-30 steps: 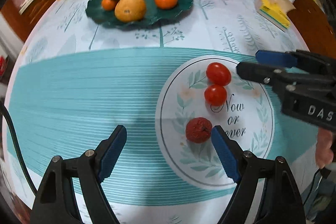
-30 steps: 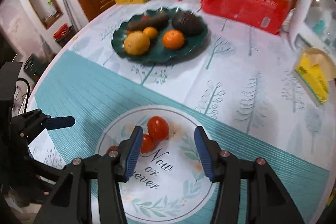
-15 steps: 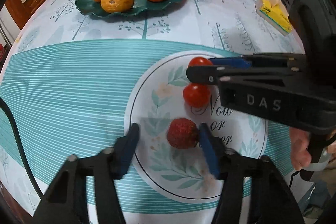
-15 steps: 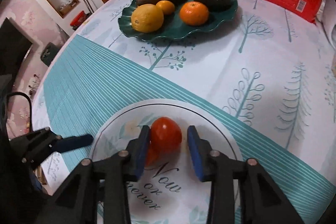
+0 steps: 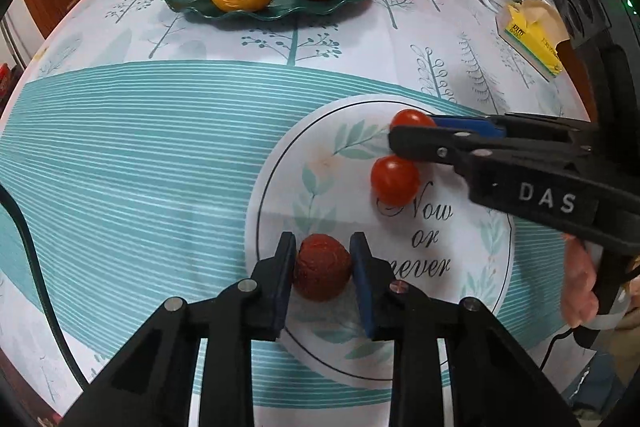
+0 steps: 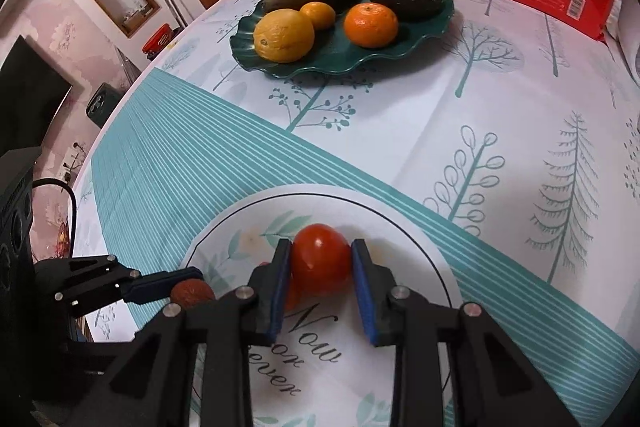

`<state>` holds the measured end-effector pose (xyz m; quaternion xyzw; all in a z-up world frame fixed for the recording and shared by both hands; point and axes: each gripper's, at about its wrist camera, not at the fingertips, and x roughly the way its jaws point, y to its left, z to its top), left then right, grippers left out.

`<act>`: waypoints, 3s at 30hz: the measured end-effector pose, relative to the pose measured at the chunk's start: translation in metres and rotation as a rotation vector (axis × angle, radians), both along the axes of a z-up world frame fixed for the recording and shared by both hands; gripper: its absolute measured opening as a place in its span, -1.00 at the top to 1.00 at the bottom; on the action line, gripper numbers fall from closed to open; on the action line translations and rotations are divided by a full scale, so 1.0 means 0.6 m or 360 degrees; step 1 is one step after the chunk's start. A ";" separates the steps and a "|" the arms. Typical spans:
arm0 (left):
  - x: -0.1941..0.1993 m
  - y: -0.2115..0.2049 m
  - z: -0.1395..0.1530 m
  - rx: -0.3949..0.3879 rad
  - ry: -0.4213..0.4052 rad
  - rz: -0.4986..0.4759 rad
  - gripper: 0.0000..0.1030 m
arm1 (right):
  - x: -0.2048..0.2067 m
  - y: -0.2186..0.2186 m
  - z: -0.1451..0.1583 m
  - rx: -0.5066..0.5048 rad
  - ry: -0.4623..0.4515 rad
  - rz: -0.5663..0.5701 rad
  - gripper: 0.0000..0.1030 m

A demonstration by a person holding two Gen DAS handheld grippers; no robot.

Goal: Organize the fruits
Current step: 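Grasp the red lychee with the left tool while the right tool grasps a tomato, then carry the lychee and tomato to the green plate and open both tools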

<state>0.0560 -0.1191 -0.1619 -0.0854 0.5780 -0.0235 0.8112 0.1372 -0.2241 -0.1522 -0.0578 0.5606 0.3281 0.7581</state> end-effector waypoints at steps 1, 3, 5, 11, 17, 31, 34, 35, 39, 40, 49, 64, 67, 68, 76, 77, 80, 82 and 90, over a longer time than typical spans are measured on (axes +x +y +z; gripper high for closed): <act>-0.001 0.001 0.001 0.0001 0.0002 0.0004 0.50 | -0.002 -0.002 0.002 0.0002 -0.0006 -0.0006 0.42; -0.004 0.003 0.004 0.0000 0.0000 0.0016 0.50 | -0.007 -0.005 0.007 0.0003 -0.0027 -0.0012 0.43; -0.006 0.008 0.009 0.0022 -0.0007 0.0028 0.50 | -0.012 -0.007 0.012 -0.0002 -0.0052 -0.0019 0.43; -0.008 0.029 0.028 0.0075 0.0000 0.0073 0.50 | -0.035 -0.017 0.032 -0.0001 -0.0109 -0.0060 0.43; -0.015 0.061 0.087 0.0133 -0.0016 0.0054 0.50 | -0.056 -0.028 0.063 0.0025 -0.0164 -0.0109 0.43; 0.127 0.176 0.326 0.0428 -0.0332 -0.0168 0.50 | -0.011 -0.002 0.243 0.0017 -0.0371 -0.0350 0.43; 0.178 0.201 0.385 0.0479 -0.0426 -0.0231 0.50 | 0.020 0.024 0.313 0.0022 -0.0476 -0.0390 0.43; 0.190 0.209 0.397 0.0484 -0.0449 -0.0246 0.50 | 0.031 0.034 0.335 0.0015 -0.0516 -0.0407 0.43; 0.251 0.231 0.443 0.0524 -0.0554 -0.0310 0.50 | 0.074 0.063 0.405 0.0000 -0.0662 -0.0498 0.43; 0.265 0.235 0.449 0.0530 -0.0568 -0.0326 0.50 | 0.090 0.072 0.425 -0.0008 -0.0712 -0.0538 0.43; 0.381 0.254 0.405 0.0394 -0.0532 -0.0346 0.50 | 0.196 0.118 0.442 0.0008 -0.0714 -0.0755 0.43; 0.528 0.232 0.111 0.0201 -0.0110 -0.0420 0.50 | 0.300 0.180 0.128 -0.0062 -0.0114 -0.0774 0.42; 0.539 0.226 0.063 0.0179 -0.0037 -0.0423 0.49 | 0.308 0.194 0.075 -0.0095 -0.0041 -0.0722 0.41; 0.543 0.224 0.051 0.0173 -0.0020 -0.0422 0.49 | 0.310 0.197 0.064 -0.0112 -0.0029 -0.0713 0.41; 0.547 0.229 0.023 0.0175 -0.0062 -0.0422 -0.18 | 0.305 0.195 0.037 -0.0069 -0.0035 -0.0669 0.34; 0.547 0.231 0.023 0.0162 -0.0067 -0.0418 -0.18 | 0.302 0.192 0.040 -0.0045 -0.0048 -0.0668 0.33; 0.548 0.243 0.025 0.0099 -0.0046 -0.0394 -0.23 | 0.300 0.193 0.045 -0.0040 -0.0088 -0.0662 0.31; 0.545 0.251 0.027 0.0087 -0.0033 -0.0373 -0.27 | 0.297 0.195 0.049 -0.0061 -0.0120 -0.0651 0.31; 0.505 0.280 0.060 0.0132 -0.0039 -0.0320 -0.35 | 0.268 0.186 0.057 -0.0048 -0.0129 -0.0644 0.30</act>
